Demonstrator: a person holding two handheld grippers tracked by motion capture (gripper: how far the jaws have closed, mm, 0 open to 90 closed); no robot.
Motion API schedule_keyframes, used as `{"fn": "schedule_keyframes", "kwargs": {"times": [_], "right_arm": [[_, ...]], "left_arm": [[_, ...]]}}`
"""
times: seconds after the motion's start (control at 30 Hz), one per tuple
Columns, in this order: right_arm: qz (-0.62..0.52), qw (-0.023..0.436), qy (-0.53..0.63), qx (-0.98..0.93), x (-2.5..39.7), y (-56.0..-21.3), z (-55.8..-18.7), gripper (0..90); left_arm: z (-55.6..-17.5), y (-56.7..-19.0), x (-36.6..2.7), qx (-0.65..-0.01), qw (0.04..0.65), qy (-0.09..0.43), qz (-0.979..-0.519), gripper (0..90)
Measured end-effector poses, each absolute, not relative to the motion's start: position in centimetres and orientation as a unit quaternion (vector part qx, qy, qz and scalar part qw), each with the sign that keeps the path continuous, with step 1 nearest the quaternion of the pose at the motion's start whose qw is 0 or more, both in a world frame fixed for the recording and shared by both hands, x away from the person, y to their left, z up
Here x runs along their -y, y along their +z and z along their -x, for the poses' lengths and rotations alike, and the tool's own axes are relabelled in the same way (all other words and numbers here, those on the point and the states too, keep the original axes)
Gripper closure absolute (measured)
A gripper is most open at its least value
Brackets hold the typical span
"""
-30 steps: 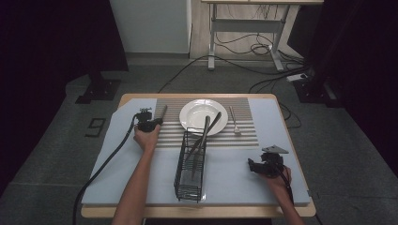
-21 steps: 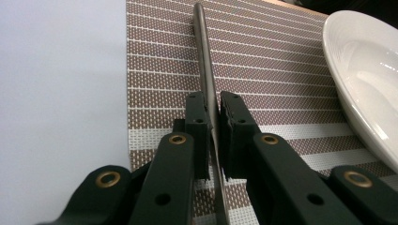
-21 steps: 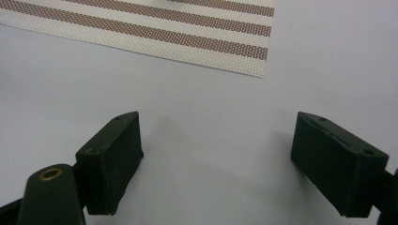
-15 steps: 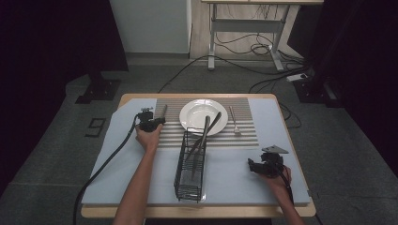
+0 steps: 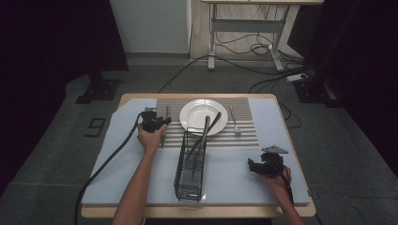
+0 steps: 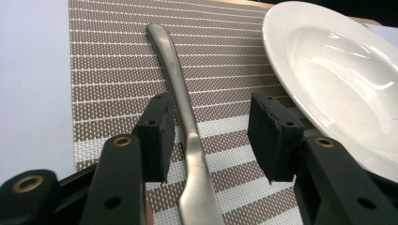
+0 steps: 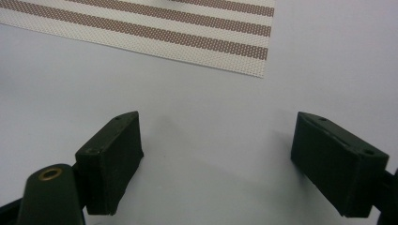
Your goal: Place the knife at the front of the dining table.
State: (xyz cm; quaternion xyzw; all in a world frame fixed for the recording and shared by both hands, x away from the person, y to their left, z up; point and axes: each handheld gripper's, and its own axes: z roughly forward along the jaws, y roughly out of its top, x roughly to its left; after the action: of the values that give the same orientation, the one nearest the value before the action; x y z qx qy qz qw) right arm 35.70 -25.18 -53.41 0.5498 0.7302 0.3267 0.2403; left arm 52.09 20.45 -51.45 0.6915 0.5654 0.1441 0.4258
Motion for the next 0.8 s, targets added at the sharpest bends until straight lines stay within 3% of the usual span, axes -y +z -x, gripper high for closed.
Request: {"fn": "schedule_keyframes", "kwargs": {"times": [0.43,0.8], "right_arm": [[-0.550,0.241,0.327,-0.730,25.2,-53.4,-35.7,16.3],[-0.549,0.241,0.327,-0.730,25.2,-53.4,-35.7,16.4]], "left_arm": [[-49.3,-50.3,-20.8,-0.541,0.408,0.168,-0.716,51.3],[-45.8,-48.5,-22.8,-0.520,0.411,0.189,-0.725,44.0]]}}
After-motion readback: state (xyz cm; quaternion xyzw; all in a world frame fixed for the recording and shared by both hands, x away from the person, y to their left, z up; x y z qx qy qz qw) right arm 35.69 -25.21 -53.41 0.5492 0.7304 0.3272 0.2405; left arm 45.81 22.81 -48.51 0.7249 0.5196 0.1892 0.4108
